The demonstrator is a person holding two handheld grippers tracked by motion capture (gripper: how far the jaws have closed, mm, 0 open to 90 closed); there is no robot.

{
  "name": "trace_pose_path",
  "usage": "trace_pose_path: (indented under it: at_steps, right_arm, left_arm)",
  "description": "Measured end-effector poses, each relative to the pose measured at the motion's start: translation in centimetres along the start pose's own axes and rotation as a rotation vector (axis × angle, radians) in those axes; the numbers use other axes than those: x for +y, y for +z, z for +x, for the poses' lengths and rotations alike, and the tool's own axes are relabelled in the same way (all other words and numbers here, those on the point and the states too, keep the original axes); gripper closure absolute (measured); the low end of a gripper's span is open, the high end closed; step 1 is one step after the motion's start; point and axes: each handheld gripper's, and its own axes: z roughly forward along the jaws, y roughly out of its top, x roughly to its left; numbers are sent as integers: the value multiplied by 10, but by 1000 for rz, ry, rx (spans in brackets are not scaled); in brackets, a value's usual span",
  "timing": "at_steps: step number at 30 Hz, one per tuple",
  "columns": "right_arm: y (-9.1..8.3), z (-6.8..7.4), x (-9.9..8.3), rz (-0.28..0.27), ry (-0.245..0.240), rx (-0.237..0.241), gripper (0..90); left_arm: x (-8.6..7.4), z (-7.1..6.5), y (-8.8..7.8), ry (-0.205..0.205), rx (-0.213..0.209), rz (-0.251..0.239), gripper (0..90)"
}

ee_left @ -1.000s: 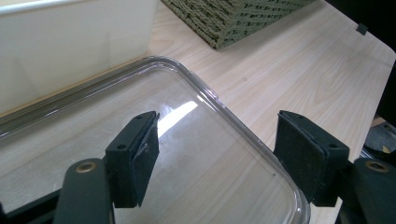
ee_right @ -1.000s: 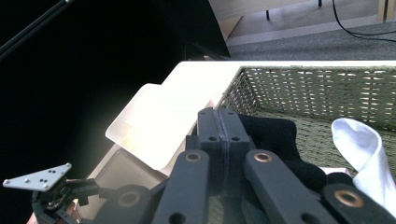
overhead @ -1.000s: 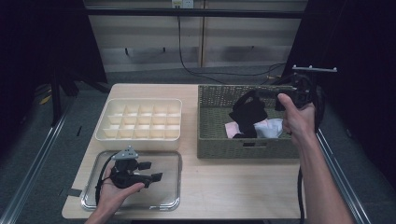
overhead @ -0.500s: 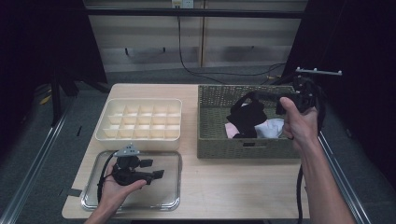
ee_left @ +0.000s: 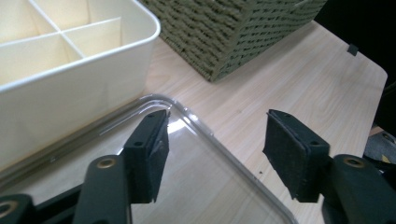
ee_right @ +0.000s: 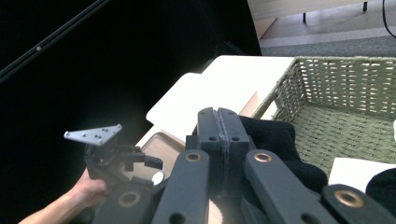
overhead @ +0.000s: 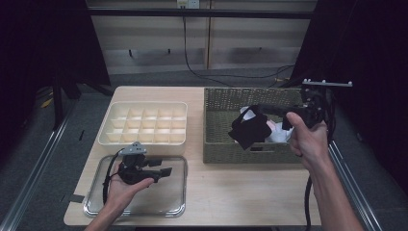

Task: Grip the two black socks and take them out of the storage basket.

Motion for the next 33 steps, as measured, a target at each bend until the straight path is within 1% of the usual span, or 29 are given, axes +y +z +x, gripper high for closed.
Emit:
trace_pose_path:
  at_steps: [2, 4, 6, 8, 11, 15, 18, 22, 25, 27, 29, 33]
  right_arm:
    - [-1, 2, -3, 5, -4, -2, 897]
    - [-2, 5, -7, 12, -6, -5, 897]
    - [-3, 6, -12, 12, -8, 3, 897]
    - [-3, 6, -19, 15, -5, 10, 897]
    - [-2, 5, -30, 22, 6, 16, 897]
    - [-1, 6, -43, 25, 18, 33, 898]
    - [-2, 8, -51, 29, 12, 38, 897]
    - [-3, 13, -59, 32, 13, 46, 897]
    - [-3, 15, -67, 43, 14, 47, 897]
    - [-5, 17, -72, 38, 20, 48, 897]
    - [-5, 17, -79, 39, 19, 41, 898]
    - [-1, 13, -94, 60, 42, 42, 897]
  left_arm:
    - [2, -3, 2, 8, -6, 0, 440]
    - [3, -4, 4, 8, -25, -3, 475]
    - [3, -7, 7, 4, -34, 5, 485]
    - [3, -10, 8, 11, -52, 7, 507]
    - [4, -15, 10, 19, -61, 8, 519]
    - [6, -18, 12, 15, -74, 0, 534]
    - [8, -20, 14, 14, -73, 1, 544]
    - [11, -25, 16, 26, -72, -2, 550]
    - [14, -28, 17, 38, -78, -3, 553]
    - [16, -31, 17, 38, -89, -11, 553]
    - [17, -32, 19, 34, -94, -15, 528]
    - [18, -36, 24, 32, -99, -9, 502]
